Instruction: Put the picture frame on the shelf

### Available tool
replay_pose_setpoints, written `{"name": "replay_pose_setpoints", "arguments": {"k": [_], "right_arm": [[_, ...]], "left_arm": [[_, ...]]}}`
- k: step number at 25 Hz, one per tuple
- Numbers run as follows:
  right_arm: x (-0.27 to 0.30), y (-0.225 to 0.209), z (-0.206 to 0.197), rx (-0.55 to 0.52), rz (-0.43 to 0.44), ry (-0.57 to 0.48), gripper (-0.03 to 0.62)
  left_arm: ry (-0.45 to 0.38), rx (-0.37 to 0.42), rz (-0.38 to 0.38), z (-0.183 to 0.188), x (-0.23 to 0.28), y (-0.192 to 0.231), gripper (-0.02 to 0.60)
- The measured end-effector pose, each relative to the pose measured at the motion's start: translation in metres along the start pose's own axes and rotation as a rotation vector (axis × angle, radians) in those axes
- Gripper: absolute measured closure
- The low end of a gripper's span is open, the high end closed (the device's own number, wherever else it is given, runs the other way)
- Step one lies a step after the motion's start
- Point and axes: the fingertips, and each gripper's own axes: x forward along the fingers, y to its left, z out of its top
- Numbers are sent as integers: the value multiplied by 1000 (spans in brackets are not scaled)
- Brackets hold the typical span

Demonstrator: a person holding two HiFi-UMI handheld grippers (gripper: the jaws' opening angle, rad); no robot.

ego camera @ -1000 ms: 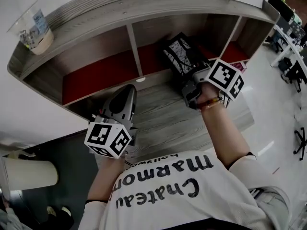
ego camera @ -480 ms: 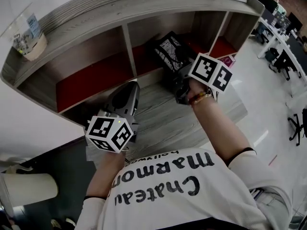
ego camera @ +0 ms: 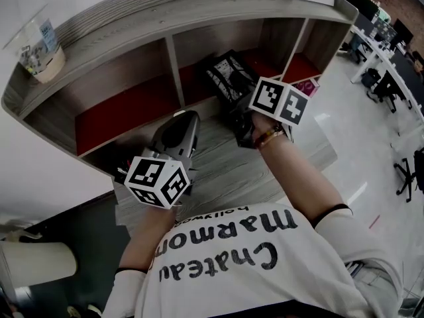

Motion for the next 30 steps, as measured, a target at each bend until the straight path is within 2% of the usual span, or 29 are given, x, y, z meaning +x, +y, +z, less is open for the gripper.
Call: {"name": "replay_pose_setpoints", "arguments": {"k": [4, 15, 24, 30], "right_arm": [[1, 1, -2, 6, -4, -14, 418], [14, 10, -2, -101, -33, 5, 381], [24, 13, -4, -147, -56, 13, 349], [26, 17, -7, -159, -52, 8, 350]], "left_arm": [[-4, 5, -4, 1, 2, -2, 557], [-18, 3, 11, 5, -1, 0, 557], [-36, 5, 21, 10, -5, 4, 558], [-30, 4, 31, 9, -9, 6, 558]]}}
